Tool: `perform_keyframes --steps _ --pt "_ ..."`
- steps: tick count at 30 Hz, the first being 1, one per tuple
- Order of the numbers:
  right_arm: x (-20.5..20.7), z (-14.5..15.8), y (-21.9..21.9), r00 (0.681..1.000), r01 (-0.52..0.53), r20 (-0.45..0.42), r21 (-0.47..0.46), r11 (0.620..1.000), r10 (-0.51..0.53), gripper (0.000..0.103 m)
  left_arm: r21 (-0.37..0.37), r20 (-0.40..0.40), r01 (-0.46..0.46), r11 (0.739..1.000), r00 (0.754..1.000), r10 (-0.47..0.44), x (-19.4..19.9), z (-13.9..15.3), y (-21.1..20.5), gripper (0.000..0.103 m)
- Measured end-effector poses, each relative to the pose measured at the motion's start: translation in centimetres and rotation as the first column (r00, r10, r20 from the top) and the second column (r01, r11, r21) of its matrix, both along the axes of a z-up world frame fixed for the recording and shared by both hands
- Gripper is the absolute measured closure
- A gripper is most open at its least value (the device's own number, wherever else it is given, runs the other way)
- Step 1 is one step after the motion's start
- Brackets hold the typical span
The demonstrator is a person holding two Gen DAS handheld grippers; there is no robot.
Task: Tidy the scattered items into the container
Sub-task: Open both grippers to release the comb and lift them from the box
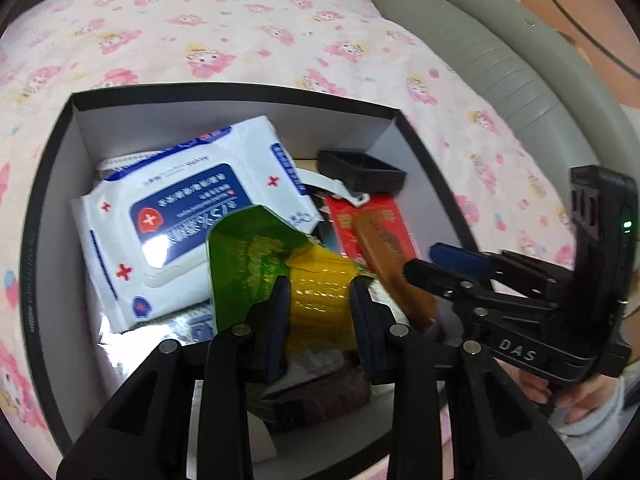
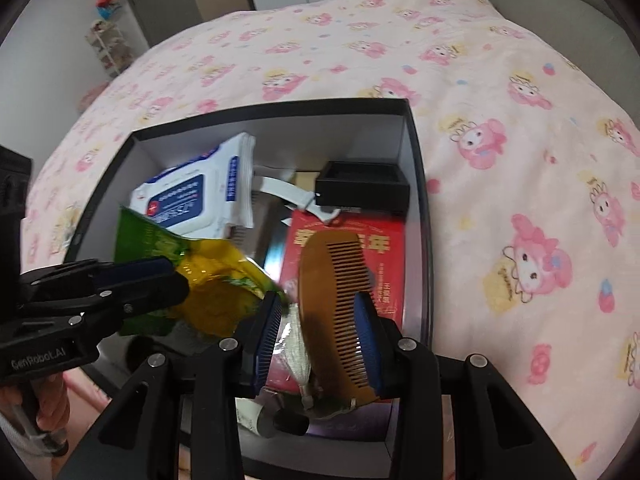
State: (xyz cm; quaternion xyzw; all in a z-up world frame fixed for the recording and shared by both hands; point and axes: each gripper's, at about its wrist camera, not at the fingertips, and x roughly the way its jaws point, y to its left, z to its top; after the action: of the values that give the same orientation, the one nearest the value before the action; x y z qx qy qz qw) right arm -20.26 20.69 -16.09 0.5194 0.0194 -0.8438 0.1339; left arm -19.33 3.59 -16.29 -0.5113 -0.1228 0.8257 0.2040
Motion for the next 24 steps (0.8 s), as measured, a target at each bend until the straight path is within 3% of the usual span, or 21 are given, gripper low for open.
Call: perform_keyframes --steps 6,11,16,21,24 --pt "0.1 -0.2 -0.5 0.999 0.031 -0.032 0.067 0.997 -0.029 0.068 -0.077 -0.05 -0.019 0.997 0.999 0.015 0.3 0.4 0.6 0.071" --pt "0.9 1.6 -1.0 0.995 0.028 -0.097 0.069 0.997 -0.022 0.068 -0.122 -0.112 -0.033 0.992 0.993 0.02 1.0 2.5 0.9 0.069" --pt "2.5 4.8 -1.5 0.985 0.034 -0.173 0.057 0.998 -0.023 0.056 -0.175 -0.208 -0.11 0.978 0.975 0.073 2.8 6.5 0.1 0.05" --pt "5.0 9.0 -2.4 0.969 0.04 -0.245 0.044 0.998 -0.028 0.051 -0.213 -0.294 -0.193 0.958 0.948 0.125 4.9 10.2 -1.0 0.034" --pt "6.4 11.1 -2.5 0.958 0.062 -0.283 0.017 0.998 -0.054 0.039 -0.229 -0.334 -0.237 0.944 0.93 0.153 6.6 12.0 -2.0 0.027"
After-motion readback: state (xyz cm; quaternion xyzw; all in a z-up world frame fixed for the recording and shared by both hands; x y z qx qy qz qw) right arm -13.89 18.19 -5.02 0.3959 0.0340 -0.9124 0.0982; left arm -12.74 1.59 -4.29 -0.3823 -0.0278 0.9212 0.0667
